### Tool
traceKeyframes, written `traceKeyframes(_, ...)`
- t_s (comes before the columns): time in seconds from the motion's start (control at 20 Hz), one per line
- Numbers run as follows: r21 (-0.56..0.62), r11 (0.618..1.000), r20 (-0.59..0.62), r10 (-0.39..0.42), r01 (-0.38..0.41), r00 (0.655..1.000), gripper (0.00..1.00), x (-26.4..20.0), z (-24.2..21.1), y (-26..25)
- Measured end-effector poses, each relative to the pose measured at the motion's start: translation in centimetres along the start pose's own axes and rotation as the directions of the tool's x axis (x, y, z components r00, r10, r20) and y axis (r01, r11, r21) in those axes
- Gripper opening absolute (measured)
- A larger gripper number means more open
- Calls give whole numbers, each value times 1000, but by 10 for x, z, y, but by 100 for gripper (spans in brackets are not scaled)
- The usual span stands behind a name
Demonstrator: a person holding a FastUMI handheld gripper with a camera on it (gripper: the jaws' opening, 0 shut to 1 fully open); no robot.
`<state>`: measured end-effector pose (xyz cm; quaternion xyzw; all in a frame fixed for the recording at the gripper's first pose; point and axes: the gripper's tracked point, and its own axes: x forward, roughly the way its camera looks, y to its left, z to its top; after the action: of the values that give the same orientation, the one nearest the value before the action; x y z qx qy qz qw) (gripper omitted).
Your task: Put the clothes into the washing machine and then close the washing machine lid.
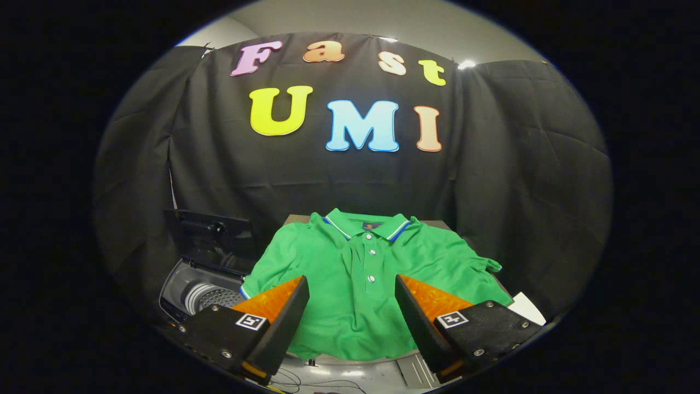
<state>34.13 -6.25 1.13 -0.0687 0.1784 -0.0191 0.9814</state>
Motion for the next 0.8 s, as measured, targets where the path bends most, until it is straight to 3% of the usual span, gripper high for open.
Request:
traceKeyframes(0.45,131,991,-124,22,-6,992,97,69,3,-19)
traceKeyframes(0.7,120,993,-241,29,0,970,97,83,-29,-24)
traceKeyframes(0.8,112,994,-234,26,0,972,98,85,-28,-25)
